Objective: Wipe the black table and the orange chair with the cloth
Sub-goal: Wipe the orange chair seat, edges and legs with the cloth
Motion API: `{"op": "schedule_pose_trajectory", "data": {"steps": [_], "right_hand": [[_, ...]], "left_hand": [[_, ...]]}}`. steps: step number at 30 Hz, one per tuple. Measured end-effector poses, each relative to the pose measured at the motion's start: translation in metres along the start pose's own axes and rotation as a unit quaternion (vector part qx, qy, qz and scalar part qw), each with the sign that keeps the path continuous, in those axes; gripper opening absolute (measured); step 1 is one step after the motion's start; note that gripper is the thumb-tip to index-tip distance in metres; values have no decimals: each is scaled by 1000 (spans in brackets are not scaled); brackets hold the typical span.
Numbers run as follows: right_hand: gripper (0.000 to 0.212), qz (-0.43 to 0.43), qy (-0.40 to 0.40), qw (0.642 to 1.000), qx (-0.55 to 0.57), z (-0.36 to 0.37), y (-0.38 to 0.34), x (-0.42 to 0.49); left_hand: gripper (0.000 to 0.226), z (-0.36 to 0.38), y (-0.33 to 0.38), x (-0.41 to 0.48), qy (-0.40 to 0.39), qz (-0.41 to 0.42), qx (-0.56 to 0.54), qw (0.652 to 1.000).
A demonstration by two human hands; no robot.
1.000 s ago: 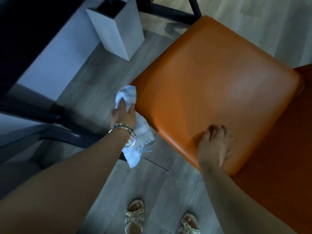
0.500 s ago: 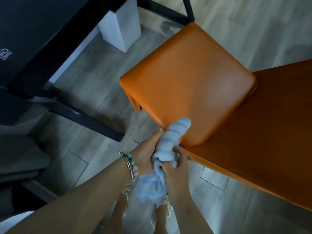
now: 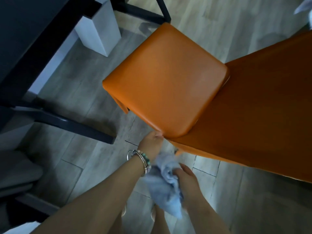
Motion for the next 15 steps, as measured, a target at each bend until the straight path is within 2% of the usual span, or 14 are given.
{"op": "schedule_pose_trajectory", "data": {"steps": [1, 2, 3, 4, 6, 8, 9, 10, 12, 13, 15], "right_hand": [[18, -55, -11, 997, -57, 6, -27, -6], [18, -147, -20, 980, -134, 15, -64, -13], [20, -251, -21, 944, -215, 24, -104, -24], [26, -340, 2, 891, -301, 31, -137, -32], [34, -473, 101, 740, -467, 43, -185, -38], [33, -460, 115, 601, -643, 61, -201, -25], [34, -402, 75, 550, -728, 64, -195, -8], [36, -331, 22, 537, -775, 56, -183, 11], [42, -152, -43, 589, -793, 21, -157, 33], [43, -121, -34, 612, -781, 8, -156, 30], [43, -148, -13, 626, -766, 3, -166, 17]], "left_hand": [[20, -6, 6, -2, 13, 19, 17, 1000], [19, -15, 14, -5, 28, 38, 21, 999], [17, -26, 22, -10, 44, 56, 7, 997], [15, -36, 28, -14, 56, 66, -13, 996], [21, -54, 35, -18, 73, 64, -41, 994], [26, -61, 36, -18, 74, 44, -47, 995], [26, -60, 35, -19, 68, 35, -44, 996], [25, -58, 33, -20, 60, 29, -41, 997], [23, -53, 32, -25, 42, 28, -34, 998], [24, -50, 32, -28, 36, 31, -30, 998], [28, -45, 31, -33, 31, 29, -26, 999]]}}
Point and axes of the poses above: each hand's wrist, its own x-axis towards the middle knuckle, its own z-axis out of the palm, y = z × x, the point moved 10 cm from there along x, towards the middle knuckle, and after that the axes turned 11 degrees about -z, right-handed, at the moved point
